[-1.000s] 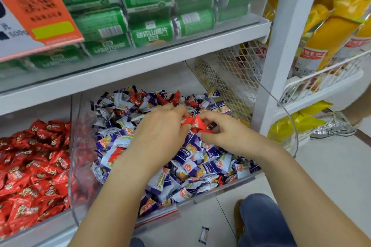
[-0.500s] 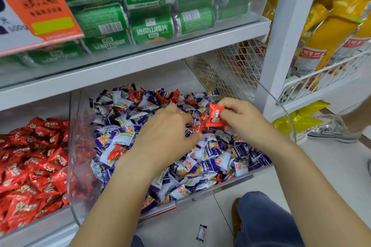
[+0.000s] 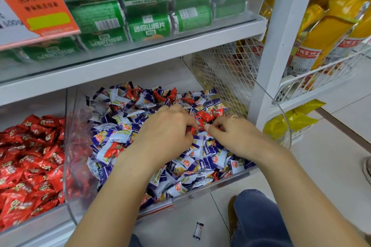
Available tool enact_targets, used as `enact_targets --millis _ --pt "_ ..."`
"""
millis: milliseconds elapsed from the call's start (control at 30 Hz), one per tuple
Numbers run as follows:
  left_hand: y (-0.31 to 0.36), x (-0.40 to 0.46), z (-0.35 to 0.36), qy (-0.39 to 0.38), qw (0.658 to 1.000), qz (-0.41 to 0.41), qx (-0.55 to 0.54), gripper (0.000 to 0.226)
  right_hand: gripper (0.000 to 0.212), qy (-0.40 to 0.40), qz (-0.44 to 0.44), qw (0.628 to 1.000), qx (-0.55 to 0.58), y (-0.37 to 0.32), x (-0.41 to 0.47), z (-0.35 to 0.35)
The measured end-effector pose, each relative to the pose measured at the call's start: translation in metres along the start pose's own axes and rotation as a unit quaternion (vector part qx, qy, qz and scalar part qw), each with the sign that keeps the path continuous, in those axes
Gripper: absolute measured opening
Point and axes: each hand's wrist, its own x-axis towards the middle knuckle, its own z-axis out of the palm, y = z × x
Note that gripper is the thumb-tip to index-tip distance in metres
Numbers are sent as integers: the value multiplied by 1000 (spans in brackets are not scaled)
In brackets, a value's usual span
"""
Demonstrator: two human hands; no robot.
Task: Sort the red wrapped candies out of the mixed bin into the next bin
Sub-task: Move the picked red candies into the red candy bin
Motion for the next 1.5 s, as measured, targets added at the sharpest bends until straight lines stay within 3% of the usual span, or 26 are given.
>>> enact_targets --millis 133,333,500,633,733,800,967,1100,1200,1367,1433,1500 --pt "-3 0 1 37 998 -3 -43 11 38 -34 -28 999 -20 3 -13 -4" --pt "-12 -8 -17 228 968 -53 -86 11 40 10 -27 997 -66 5 -19 -1" --pt "-20 -19 -18 229 968 -60 -78 13 35 53 -16 995 -78 3 -18 1" --pt "-23 -24 -21 228 969 -52 -79 14 24 152 6 988 5 -4 -6 -12" --pt "-27 -28 -23 229 968 -62 -86 14 34 210 23 976 62 -12 8 -19" --pt "-30 -31 -24 229 967 -68 -91 12 42 200 40 977 67 -14 17 -18" --pt "-35 -38 -24 220 969 -61 -98 9 27 118 57 991 36 -17 38 -9" --pt "-40 -41 -25 211 971 -57 -98 7 43 -2 77 996 -47 -22 40 -1" --pt "-42 -43 -25 207 972 -61 -95 9 28 13 84 996 -36 -20 40 1" --pt "-40 -45 -26 211 972 -57 -90 10 22 106 63 992 24 -15 35 -3" --pt "-38 -44 -26 209 972 -55 -95 10 15 91 37 993 64 -15 34 -3" --pt "-37 -42 -24 205 972 -54 -100 9 12 22 19 998 62 -13 32 -1"
